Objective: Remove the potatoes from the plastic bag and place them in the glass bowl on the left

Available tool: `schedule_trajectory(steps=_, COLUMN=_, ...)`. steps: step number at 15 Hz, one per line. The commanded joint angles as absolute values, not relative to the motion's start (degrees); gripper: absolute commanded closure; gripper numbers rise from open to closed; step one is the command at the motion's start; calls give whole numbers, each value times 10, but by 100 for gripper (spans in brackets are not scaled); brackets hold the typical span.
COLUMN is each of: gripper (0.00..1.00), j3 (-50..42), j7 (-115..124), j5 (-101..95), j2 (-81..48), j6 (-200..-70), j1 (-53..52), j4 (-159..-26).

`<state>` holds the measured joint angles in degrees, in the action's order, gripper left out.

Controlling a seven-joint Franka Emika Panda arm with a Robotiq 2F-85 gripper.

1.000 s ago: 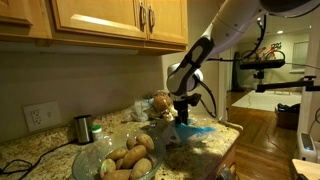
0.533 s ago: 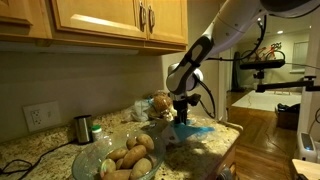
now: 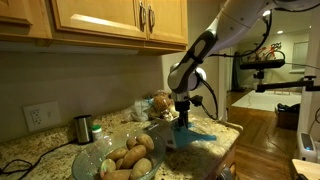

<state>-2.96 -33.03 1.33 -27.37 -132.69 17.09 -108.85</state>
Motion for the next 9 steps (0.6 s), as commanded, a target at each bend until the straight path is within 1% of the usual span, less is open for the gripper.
schedule_trajectory(steps=1, gripper=71, j3=-19, j7=-360, j5=31, j2=-225, j6=-1313, j1=182, j4=-1154)
schedule_trajectory(steps=6, gripper=71, j3=-24, j7=-370, j5=37, j2=-203, j6=-1311, j1=177, j4=-1181)
schedule_trajectory(steps=7, gripper=21, j3=-27, j7=-365, j5=31, j2=-203, j6=-1316, j1=173, j4=-1182)
schedule_trajectory(steps=8, gripper=20, j3=-28, j7=-362, j5=30, j2=-202, j6=-1314, j1=171, j4=-1180)
schedule_trajectory(steps=9, gripper=14, j3=-28, j7=-358, j5=28, j2=-199, j6=-1316, j1=168, j4=-1181)
